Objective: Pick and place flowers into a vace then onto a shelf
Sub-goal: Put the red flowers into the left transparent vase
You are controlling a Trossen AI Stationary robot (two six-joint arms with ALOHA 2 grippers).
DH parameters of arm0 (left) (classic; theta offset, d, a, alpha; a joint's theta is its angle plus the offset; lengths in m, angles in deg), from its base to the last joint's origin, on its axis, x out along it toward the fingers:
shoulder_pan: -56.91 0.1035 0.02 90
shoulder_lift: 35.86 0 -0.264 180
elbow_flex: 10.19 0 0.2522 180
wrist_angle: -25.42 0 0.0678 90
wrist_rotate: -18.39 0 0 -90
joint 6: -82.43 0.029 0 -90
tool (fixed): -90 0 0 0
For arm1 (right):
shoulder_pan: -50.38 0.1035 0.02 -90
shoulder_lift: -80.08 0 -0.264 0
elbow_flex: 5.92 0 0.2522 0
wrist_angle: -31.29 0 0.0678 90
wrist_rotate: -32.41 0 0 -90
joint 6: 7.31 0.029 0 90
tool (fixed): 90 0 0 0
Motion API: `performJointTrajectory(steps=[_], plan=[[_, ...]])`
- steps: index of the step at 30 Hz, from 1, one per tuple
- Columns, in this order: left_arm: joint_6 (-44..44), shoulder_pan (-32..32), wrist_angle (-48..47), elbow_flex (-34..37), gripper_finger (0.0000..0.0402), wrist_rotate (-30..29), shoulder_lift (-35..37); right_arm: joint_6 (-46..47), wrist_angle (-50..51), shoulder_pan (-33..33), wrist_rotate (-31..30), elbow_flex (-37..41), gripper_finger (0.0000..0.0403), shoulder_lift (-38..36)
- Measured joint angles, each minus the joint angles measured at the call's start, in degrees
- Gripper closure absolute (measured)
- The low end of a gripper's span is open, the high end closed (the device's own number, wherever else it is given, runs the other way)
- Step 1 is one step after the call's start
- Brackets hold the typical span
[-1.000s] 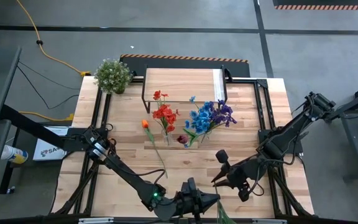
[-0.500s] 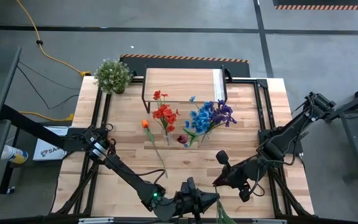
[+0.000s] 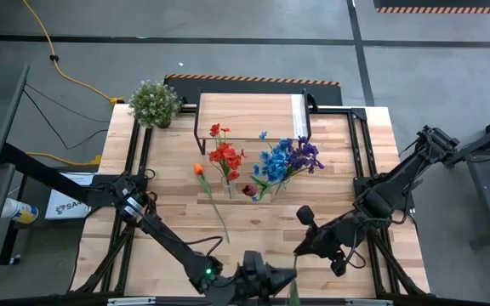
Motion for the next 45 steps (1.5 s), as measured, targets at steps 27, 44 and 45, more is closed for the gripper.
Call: performJointTrajectory(steps=[27,44,45], plan=[[17.1,-1.8,3.6,-0.1,0.0311,-5.6,0.0,5.8,-3.7,-1.2,8.3,-0.7,0.0402,0.0],[29.8,4.2,2.3,0.0,0.0311,7.1,-0.2,6.2,-3.5,-1.2,13.4,-2.1,0.0402,-1.3],[30.1,4.2,1.9,0.0,0.0311,7.1,-0.1,6.1,-2.8,-1.2,13.4,-2.8,0.0402,-1.4]])
